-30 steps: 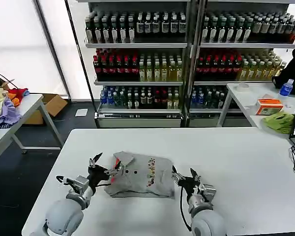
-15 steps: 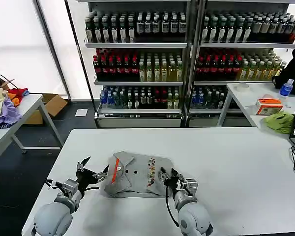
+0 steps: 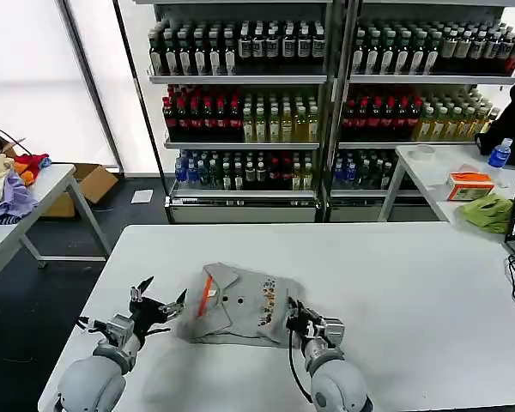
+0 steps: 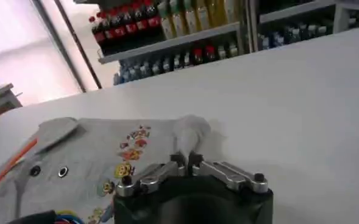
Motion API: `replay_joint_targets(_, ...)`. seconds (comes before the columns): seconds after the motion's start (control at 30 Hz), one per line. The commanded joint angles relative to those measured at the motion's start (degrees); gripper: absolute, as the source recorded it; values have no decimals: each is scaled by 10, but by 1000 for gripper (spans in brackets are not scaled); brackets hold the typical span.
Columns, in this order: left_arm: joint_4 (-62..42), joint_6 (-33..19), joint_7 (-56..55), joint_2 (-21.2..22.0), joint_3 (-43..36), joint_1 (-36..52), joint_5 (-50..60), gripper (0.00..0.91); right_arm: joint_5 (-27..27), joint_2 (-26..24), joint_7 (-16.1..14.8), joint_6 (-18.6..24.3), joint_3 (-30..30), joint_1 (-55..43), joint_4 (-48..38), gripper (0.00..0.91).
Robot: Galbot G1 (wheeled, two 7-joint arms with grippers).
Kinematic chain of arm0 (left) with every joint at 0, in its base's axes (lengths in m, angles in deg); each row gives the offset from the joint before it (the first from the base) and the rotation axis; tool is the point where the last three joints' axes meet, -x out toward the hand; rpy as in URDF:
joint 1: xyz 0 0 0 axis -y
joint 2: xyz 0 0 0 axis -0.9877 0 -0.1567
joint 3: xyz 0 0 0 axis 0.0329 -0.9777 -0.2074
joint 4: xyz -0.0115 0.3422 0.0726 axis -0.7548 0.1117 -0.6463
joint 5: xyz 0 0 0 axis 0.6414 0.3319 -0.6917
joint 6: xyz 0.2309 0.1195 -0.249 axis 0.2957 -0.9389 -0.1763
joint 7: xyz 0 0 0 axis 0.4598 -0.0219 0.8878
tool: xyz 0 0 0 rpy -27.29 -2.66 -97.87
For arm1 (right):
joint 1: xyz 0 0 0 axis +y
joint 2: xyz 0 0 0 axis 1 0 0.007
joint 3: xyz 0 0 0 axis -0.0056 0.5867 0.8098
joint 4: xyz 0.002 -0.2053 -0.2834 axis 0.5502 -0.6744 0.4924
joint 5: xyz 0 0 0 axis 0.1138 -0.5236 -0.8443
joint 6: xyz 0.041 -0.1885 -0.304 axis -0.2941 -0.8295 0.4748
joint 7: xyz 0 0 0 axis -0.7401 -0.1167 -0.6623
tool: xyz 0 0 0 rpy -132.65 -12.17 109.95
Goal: Fold and organize the clothes.
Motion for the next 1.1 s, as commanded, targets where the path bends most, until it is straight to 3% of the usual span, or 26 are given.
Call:
replay_joint_targets(0.03,-3,-2,-3,12,5,2,-4,907,-16,-63,-6,0,-32,15,28,0)
replay_joint_targets(0.2,3,-3,-5,21,12,3,-11,907,-12,-152,-34,-5,-65,8,21,0)
replay_joint_targets(0.33,13,-3,-13,48,19,0,-23,907,-18,-220,-59,-1,-88,-34,-30,0)
replay_joint_targets(0.57,36,-3,-15,92,23,-21,-25,907,-72,-235,-106,24,-103,-79,-138,0)
replay_joint_targets(0.6,37,-3,-15,99,22,-24,-23,907,-76,-231,-109,26,-103,-82,-145,161)
replay_joint_targets(0.63,39,-3,-15,102,21,-28,-20,907,-86,-221,-113,29,-105,-86,-155,393)
replay_joint_targets(0.67,40,-3,-15,104,21,-30,-19,907,-95,-214,-114,35,-109,-84,-153,907)
replay_joint_targets(0.77,46,-3,-14,105,22,-41,-18,907,-131,-199,-115,41,-139,-44,-107,907)
replay_joint_targets(0.87,50,-6,-14,108,24,-51,-13,907,-234,-179,-119,68,-178,12,-28,907)
replay_joint_targets(1.1,56,-6,-12,124,2,-64,18,907,-244,-156,-129,52,-127,80,82,907)
